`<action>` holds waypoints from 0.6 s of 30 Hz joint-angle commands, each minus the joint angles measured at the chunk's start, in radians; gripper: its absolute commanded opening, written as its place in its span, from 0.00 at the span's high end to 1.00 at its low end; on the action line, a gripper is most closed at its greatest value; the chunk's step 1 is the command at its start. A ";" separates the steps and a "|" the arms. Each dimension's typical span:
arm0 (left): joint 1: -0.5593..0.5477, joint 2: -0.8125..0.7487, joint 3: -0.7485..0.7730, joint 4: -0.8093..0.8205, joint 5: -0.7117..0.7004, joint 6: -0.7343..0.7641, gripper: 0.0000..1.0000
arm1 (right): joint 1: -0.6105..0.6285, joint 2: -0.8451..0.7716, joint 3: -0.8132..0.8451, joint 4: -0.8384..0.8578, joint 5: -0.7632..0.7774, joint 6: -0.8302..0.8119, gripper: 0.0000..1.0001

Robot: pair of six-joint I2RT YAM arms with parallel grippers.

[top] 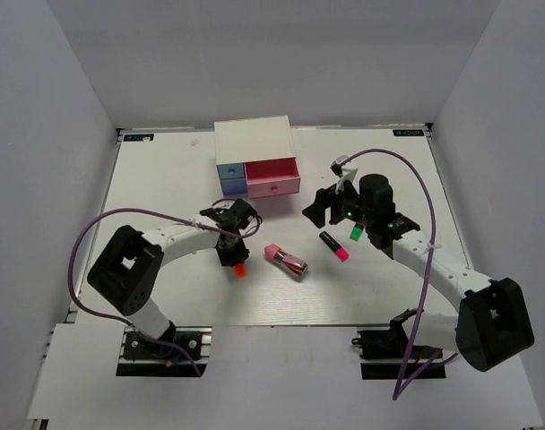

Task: Sort the stationery into containers
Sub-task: Pick up the pen from the center of the board, then place the pen in the drawer.

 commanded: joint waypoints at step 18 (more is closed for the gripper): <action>-0.024 -0.323 0.242 0.450 0.178 0.919 1.00 | -0.062 -0.064 0.046 -0.183 -0.163 -0.282 0.78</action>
